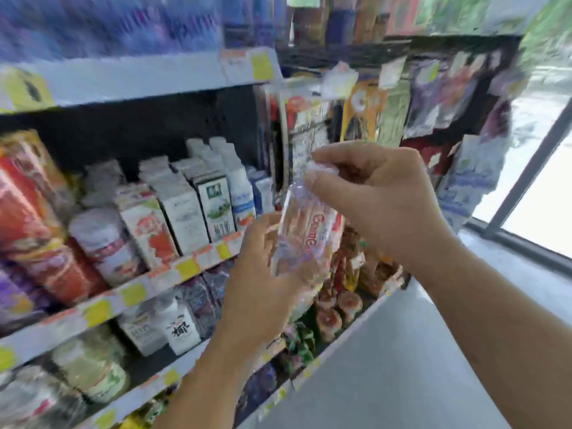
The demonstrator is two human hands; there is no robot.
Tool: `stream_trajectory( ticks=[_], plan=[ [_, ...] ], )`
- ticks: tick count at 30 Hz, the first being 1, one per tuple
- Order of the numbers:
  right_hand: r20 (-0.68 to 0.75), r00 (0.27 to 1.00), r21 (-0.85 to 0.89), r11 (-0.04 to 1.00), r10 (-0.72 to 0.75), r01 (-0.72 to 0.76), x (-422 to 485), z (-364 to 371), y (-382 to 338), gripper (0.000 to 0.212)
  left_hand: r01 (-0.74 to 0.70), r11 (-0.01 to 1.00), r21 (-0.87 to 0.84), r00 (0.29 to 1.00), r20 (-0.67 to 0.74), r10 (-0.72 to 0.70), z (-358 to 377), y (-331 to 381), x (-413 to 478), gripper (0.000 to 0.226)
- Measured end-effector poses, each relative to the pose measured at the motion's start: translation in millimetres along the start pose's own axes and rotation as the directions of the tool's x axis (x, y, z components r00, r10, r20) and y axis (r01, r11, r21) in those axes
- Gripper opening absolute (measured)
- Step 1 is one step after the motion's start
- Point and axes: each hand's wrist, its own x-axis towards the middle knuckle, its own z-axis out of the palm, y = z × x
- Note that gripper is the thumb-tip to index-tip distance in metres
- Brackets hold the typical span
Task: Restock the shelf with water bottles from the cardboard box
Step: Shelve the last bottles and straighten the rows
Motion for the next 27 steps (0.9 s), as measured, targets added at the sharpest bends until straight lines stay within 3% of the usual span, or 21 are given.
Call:
stream_trajectory(
  ticks=[2, 6, 8, 10, 13, 16, 19, 23, 27],
  plan=[
    [-0.031, 0.999, 0.107, 0.994, -0.028, 0.031, 17.4, -1.1, -38.4, 0.011, -0.051, 0.996, -0.069, 0.999, -0.008, 0.051, -22.5, 33.1, 9.7, 0.054],
    [-0.015, 0.999, 0.227, 0.973, -0.035, 0.038, 29.4, 5.4, -81.7, 0.019, -0.081, 0.98, -0.184, 0.997, -0.016, 0.079, -59.7, 84.7, 23.7, 0.08],
    [0.047, 0.999, 0.293, 0.956, -0.022, 0.007, 24.7, 12.0, -90.3, 0.036, -0.119, 0.969, -0.217, 0.993, -0.047, 0.111, -72.7, 105.0, 29.3, 0.069],
    [0.143, 0.989, 0.308, 0.951, -0.03, -0.015, 17.2, 18.9, -95.4, 0.035, -0.162, 0.969, -0.189, 0.986, -0.073, 0.151, -84.0, 124.8, 33.3, 0.049],
    [0.302, 0.951, 0.275, 0.961, -0.073, -0.013, 12.0, 29.9, -105.1, 0.038, -0.176, 0.97, -0.17, 0.981, -0.11, 0.159, -95.6, 149.0, 34.7, 0.042],
    [0.224, 0.97, 0.216, 0.975, -0.094, 0.045, 20.5, 44.2, -116.8, 0.047, -0.157, 0.976, -0.148, 0.981, -0.139, 0.136, -100.3, 167.0, 34.2, 0.026],
    [0.171, 0.979, 0.195, 0.978, -0.111, 0.077, 34.7, 54.1, -128.4, 0.044, -0.156, 0.985, -0.078, 0.969, -0.207, 0.137, -105.1, 176.3, 37.8, 0.026],
    [0.28, 0.952, 0.301, 0.953, -0.121, 0.032, 48.7, 61.2, -139.5, 0.052, -0.177, 0.98, -0.086, 0.939, -0.312, 0.143, -115.5, 186.2, 44.3, 0.034],
    [0.355, 0.925, 0.247, 0.968, -0.133, 0.044, 67.3, 74.7, -146.0, 0.052, -0.2, 0.977, -0.07, 0.927, -0.336, 0.166, -130.0, 189.3, 53.2, 0.034]
  ],
)
